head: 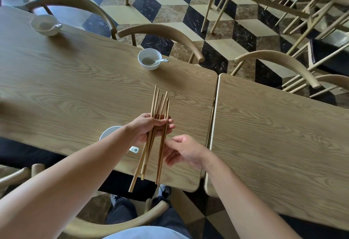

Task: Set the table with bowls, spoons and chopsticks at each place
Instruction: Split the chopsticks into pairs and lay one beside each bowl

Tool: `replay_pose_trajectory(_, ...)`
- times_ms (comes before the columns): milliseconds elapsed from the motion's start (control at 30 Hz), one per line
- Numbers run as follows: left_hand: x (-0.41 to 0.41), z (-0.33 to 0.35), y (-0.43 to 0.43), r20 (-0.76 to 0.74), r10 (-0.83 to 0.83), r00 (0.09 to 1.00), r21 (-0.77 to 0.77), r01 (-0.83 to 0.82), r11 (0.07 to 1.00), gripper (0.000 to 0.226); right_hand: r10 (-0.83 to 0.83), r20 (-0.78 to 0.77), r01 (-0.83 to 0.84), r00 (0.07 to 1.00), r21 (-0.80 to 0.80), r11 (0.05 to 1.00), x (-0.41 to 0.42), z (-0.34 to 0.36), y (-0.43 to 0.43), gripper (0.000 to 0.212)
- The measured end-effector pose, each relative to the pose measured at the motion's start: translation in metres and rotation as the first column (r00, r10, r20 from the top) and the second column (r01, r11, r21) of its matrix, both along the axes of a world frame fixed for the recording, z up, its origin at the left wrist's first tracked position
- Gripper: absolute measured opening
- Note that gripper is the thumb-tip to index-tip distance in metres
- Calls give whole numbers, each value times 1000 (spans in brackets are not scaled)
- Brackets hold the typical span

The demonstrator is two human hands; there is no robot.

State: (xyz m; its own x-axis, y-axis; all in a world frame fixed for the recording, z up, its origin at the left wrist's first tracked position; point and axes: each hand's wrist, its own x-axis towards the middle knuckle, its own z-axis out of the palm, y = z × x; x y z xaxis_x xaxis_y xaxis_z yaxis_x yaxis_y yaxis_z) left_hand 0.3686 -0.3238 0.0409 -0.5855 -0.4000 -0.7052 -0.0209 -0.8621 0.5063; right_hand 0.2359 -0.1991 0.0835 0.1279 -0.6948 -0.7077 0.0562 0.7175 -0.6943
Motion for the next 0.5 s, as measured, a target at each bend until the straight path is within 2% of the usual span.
replay_pose_trajectory(33,0,0,-2,8,23,1000,1,-23,1000,15,-11,-197,-11,980,-107,994,-2,-3,1,15)
replay_pose_trajectory(67,-1,0,-4,8,44,999,9,-45,999,13,-47,-419,-63,907,-245,967,-4,-7,3,12)
replay_pose_trajectory(100,-1,0,-6,2,61,998,22,-61,998,12,-105,-583,-157,806,-382,911,-5,-10,5,20)
replay_pose_trajectory(133,-1,1,-8,-6,72,997,35,-72,997,12,-164,-651,-252,741,-496,831,-4,-14,8,29)
replay_pose_trajectory(200,-1,3,-12,-17,79,997,49,-78,996,14,-232,-679,-391,697,-631,670,0,-20,11,33)
replay_pose_trajectory(267,-2,5,-14,-17,70,997,57,-68,996,16,-302,-702,-475,645,-678,561,4,-24,10,27)
replay_pose_trajectory(367,-3,9,-16,-22,61,998,96,-58,994,22,-375,-721,-558,583,-690,460,5,-25,5,23)
replay_pose_trajectory(500,-3,12,-19,-29,3,1000,155,1,988,20,-389,-696,-606,603,-717,344,2,-18,-6,24)
